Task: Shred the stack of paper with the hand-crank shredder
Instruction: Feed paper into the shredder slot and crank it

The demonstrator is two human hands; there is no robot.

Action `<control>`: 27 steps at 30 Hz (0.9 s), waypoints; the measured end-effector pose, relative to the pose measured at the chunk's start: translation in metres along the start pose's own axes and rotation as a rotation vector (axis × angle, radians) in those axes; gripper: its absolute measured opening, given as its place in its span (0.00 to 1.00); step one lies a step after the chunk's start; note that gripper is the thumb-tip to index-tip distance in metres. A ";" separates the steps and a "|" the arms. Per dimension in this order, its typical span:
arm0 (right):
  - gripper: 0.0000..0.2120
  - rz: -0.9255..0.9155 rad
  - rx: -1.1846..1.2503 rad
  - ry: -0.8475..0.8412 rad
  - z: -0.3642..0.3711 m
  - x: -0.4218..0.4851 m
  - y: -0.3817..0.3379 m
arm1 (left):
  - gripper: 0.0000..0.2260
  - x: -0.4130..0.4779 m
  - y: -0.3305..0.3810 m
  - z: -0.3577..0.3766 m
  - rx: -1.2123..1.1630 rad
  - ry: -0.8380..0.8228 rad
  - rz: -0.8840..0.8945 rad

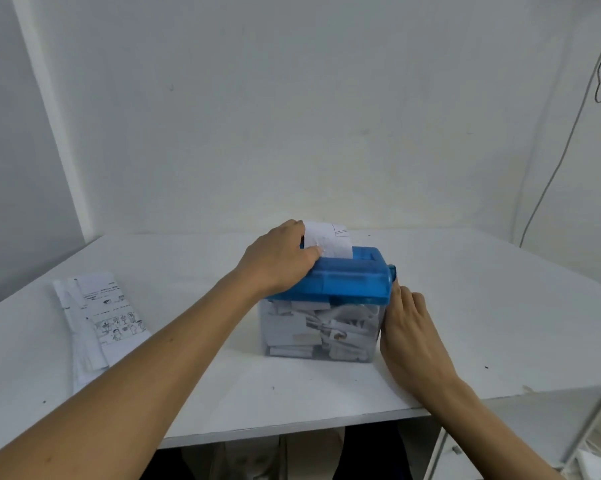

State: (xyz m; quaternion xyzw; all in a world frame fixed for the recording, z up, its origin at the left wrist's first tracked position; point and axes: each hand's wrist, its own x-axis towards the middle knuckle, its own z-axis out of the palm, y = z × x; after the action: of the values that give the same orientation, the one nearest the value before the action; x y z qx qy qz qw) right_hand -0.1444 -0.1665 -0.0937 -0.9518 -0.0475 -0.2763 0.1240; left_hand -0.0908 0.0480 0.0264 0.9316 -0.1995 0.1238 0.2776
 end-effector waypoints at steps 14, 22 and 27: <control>0.09 -0.211 -0.089 -0.241 -0.041 0.001 0.000 | 0.07 -0.005 0.003 0.002 0.068 0.027 0.052; 0.15 -0.082 0.019 -0.414 -0.064 0.006 -0.006 | 0.36 -0.005 0.005 0.000 0.184 -0.077 0.019; 0.18 0.048 0.142 -0.574 -0.091 0.014 -0.021 | 0.35 -0.005 0.007 -0.001 0.166 -0.088 0.008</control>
State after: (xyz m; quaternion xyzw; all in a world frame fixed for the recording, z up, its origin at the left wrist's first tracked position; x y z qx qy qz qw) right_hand -0.1831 -0.1696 -0.0077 -0.9808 -0.0774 0.0114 0.1784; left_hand -0.0981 0.0450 0.0291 0.9551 -0.2041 0.1001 0.1900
